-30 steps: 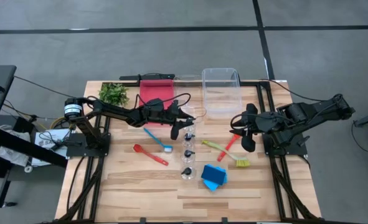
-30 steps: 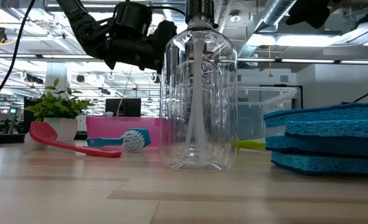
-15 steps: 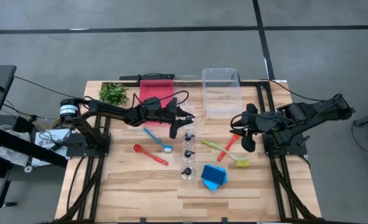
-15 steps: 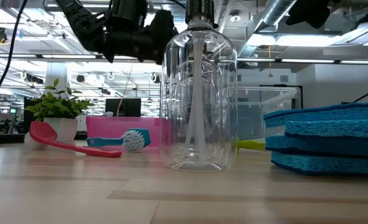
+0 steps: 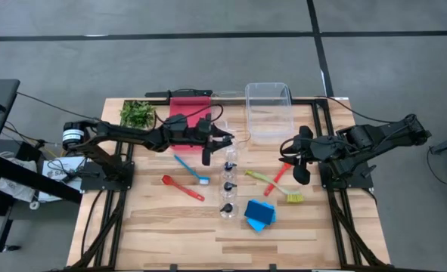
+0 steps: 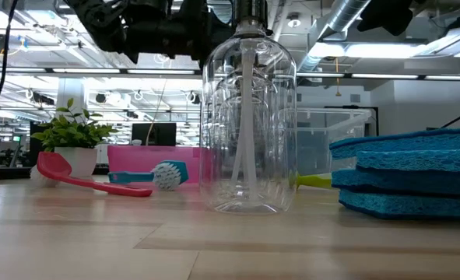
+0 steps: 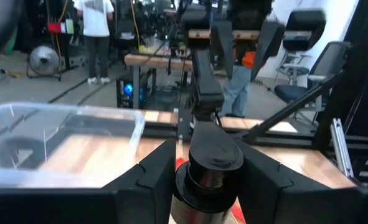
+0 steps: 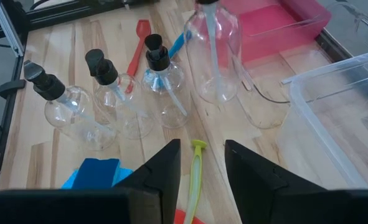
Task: Pick & Place Kitchen Sink Supplies
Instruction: Put the spray bottle into the pink bin
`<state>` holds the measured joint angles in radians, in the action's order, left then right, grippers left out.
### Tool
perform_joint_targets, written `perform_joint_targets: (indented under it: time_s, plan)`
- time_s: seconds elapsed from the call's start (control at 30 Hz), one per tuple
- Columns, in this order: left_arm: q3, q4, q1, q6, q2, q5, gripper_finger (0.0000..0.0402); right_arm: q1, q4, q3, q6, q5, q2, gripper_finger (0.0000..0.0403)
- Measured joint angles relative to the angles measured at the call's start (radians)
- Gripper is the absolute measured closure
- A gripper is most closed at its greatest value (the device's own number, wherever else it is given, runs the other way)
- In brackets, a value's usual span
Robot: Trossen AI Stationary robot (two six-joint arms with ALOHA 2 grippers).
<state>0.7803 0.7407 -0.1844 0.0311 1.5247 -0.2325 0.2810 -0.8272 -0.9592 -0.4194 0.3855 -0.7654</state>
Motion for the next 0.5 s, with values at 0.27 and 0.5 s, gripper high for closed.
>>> perform_joint_targets:
  time_s: [0.27,0.5]
  plan:
    - [0.0,0.001,0.0,0.0,-0.065,0.008,0.026,0.0,0.0,0.0,0.0,0.0,0.0,0.0284]
    - [0.0,0.001,-0.001,0.0,-0.122,0.031,0.0259,0.0,0.0,0.0,0.0,0.0,0.0,0.0284]
